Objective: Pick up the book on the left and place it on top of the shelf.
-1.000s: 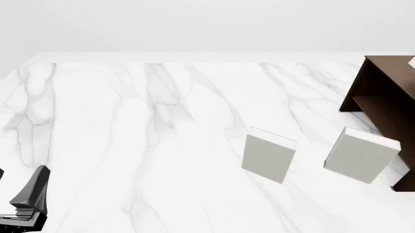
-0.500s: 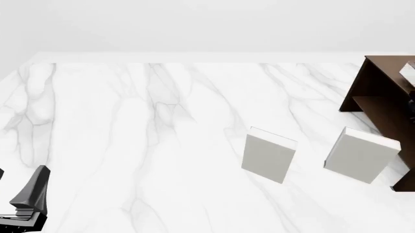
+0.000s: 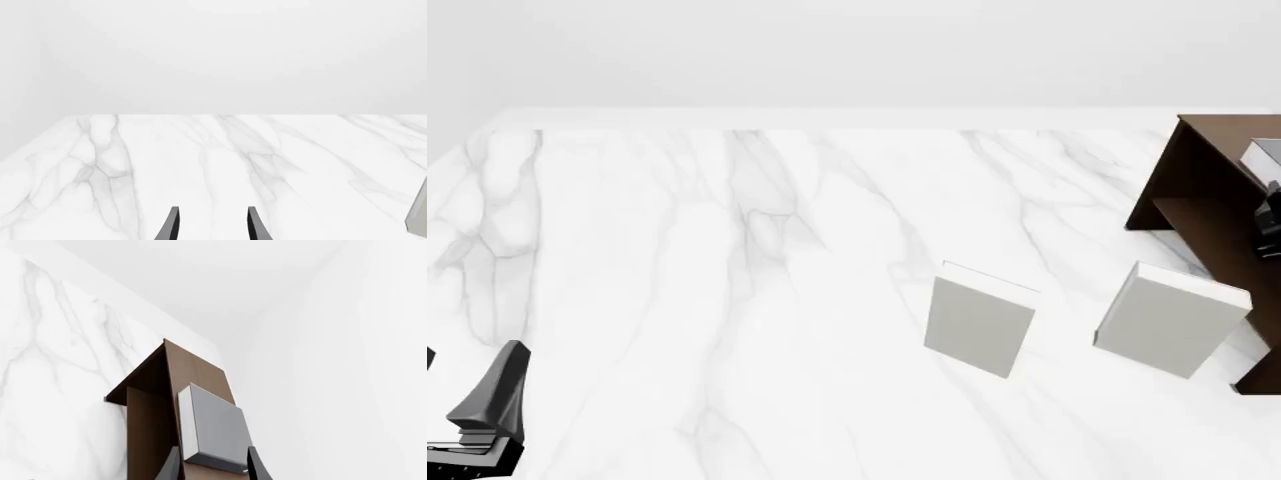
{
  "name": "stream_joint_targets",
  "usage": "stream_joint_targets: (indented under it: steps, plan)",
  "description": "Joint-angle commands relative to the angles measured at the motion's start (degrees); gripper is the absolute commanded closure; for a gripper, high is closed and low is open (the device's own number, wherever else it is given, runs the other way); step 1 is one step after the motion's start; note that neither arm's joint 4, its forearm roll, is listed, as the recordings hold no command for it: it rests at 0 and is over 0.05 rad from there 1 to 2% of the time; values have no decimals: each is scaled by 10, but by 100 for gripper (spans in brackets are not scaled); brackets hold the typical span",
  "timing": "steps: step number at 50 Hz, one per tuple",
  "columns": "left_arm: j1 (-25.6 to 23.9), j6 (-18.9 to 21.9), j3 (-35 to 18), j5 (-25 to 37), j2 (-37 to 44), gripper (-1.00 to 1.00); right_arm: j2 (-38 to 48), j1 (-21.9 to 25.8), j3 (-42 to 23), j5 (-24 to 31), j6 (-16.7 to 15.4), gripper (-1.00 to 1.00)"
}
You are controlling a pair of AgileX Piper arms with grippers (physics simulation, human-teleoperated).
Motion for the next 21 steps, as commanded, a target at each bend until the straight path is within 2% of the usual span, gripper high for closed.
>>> stream_joint_targets:
  steps: [1, 8, 21]
  plan:
    - [0, 0, 0, 0, 0, -100, -26, 26, 4, -3, 34, -100]
    - [0, 0, 0, 0, 0, -100, -44, 32, 16, -8, 50, -100]
    - [0, 0, 0, 0, 0, -100, -131, 44, 29, 34, 75, -100]
